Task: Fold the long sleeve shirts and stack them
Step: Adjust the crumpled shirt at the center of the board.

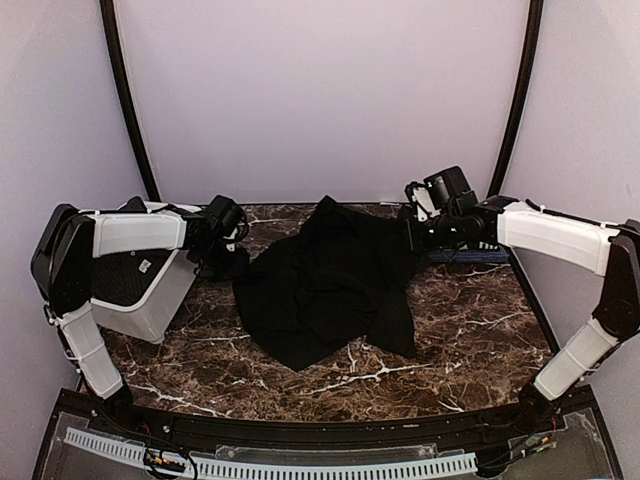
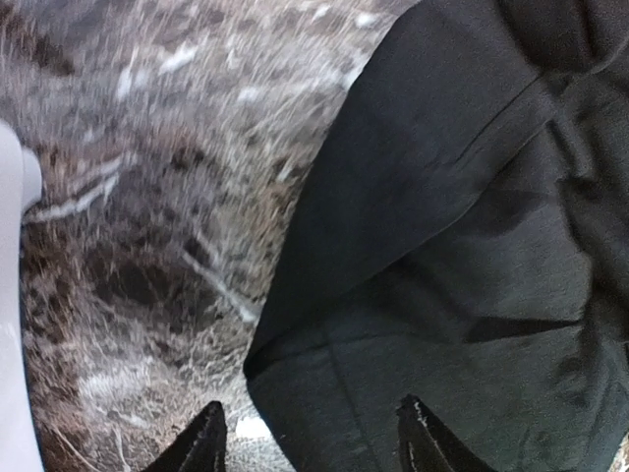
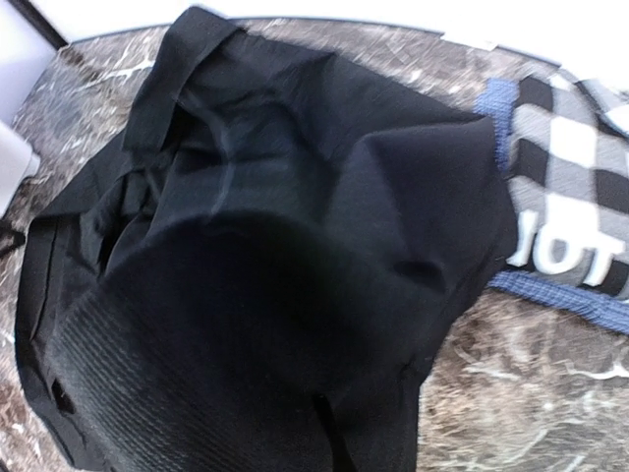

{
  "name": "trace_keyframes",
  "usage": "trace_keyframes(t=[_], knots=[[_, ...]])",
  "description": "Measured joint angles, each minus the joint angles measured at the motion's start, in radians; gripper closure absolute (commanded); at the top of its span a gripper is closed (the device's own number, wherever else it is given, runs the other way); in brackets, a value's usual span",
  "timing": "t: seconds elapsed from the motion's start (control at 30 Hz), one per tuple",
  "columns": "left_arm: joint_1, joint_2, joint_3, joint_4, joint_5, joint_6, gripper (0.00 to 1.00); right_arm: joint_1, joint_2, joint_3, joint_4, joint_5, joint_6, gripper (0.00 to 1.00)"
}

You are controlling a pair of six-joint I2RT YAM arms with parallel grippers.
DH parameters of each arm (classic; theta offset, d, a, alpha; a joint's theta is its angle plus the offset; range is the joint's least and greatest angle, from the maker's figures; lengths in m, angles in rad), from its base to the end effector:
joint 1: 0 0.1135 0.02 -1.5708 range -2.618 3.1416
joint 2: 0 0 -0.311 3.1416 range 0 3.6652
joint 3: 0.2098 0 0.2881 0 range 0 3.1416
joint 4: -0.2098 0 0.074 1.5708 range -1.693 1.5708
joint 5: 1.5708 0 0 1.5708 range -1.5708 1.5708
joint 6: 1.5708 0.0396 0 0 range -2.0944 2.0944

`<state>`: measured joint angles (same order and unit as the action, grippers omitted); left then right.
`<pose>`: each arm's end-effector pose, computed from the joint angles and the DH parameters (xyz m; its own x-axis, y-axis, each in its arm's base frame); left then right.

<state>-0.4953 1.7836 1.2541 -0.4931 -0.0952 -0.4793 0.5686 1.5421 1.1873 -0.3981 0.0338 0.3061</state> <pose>0.3698 -0.1955 0.2301 -0.8644 -0.0548 -0.4998 0.0349 0.9851 -0.1684 0.3201 0.2030 0.3051 -0.7053 -0.0933 -0.7028 -0.3197 0.9266 0.1979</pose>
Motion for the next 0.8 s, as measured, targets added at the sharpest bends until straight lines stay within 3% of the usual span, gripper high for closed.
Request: trace_keyframes(t=[0.4,0.47,0.6,0.67,0.8], knots=[[-0.003,0.060,-0.051,0.058,-0.027,-0.026,0.54,-0.027,-0.011,0.030,-0.006,0.042,-0.016,1.00],[-0.003,0.085,-0.047,0.065,-0.029,-0.026,0.63,-0.027,-0.011,0.026,-0.004,0.029,-0.016,1.00],[-0.003,0.135,-0.024,0.076,-0.035,-0.025,0.95,-0.027,-0.012,-0.007,-0.004,0.023,-0.013,1.00],[-0.002,0.146,-0.003,0.080,-0.038,-0.027,1.00,-0.029,-0.015,-0.019,-0.020,0.031,-0.013,1.00],[-0.003,0.156,0.053,0.071,-0.050,-0.016,1.00,-0.051,-0.042,-0.023,-0.037,0.052,-0.016,1.00]])
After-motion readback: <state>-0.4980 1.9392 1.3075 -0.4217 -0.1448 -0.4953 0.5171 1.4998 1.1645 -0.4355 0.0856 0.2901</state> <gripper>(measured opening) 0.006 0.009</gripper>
